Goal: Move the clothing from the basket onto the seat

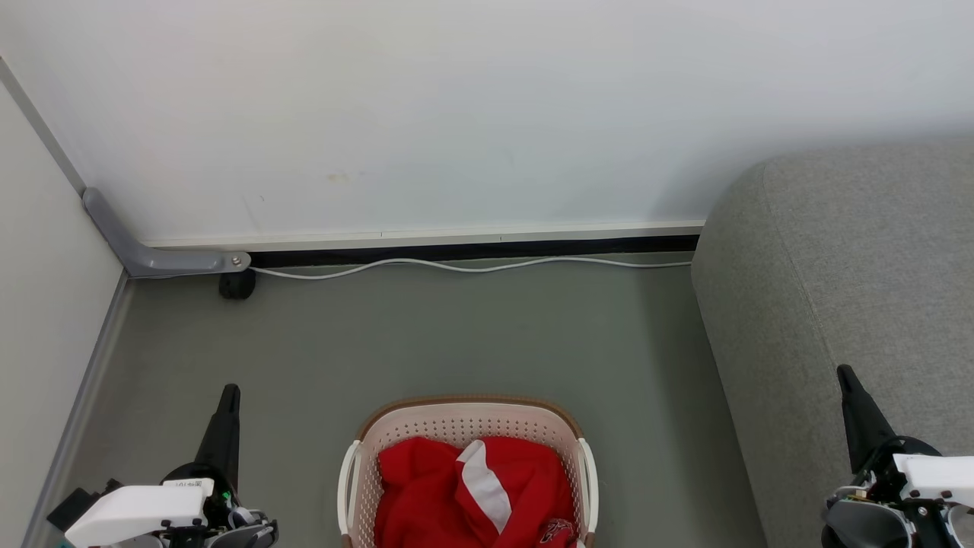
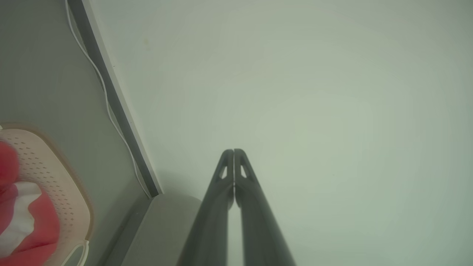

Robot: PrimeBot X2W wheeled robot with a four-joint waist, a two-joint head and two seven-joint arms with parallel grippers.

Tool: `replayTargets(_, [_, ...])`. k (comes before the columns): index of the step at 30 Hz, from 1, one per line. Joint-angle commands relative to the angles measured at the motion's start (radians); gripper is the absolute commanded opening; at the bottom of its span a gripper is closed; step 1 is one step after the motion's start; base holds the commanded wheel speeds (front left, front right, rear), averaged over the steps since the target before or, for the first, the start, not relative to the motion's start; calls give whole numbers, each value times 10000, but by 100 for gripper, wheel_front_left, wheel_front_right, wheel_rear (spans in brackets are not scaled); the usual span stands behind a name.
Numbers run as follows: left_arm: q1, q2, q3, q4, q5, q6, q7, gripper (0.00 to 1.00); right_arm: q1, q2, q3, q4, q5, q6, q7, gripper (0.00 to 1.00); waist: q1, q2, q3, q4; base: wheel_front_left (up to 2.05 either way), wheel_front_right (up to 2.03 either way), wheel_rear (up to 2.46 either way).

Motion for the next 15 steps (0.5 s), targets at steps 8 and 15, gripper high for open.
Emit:
replayTargets(8, [-580,167,321,-288,-40,-85,59,0,-165,-104,174,-315,115,16,75,0,0,0,0,0,0,0,0])
replayTargets(15, [-580,167,321,-288,-40,-85,59,0,-165,-104,174,-315,115,16,75,0,0,0,0,0,0,0,0])
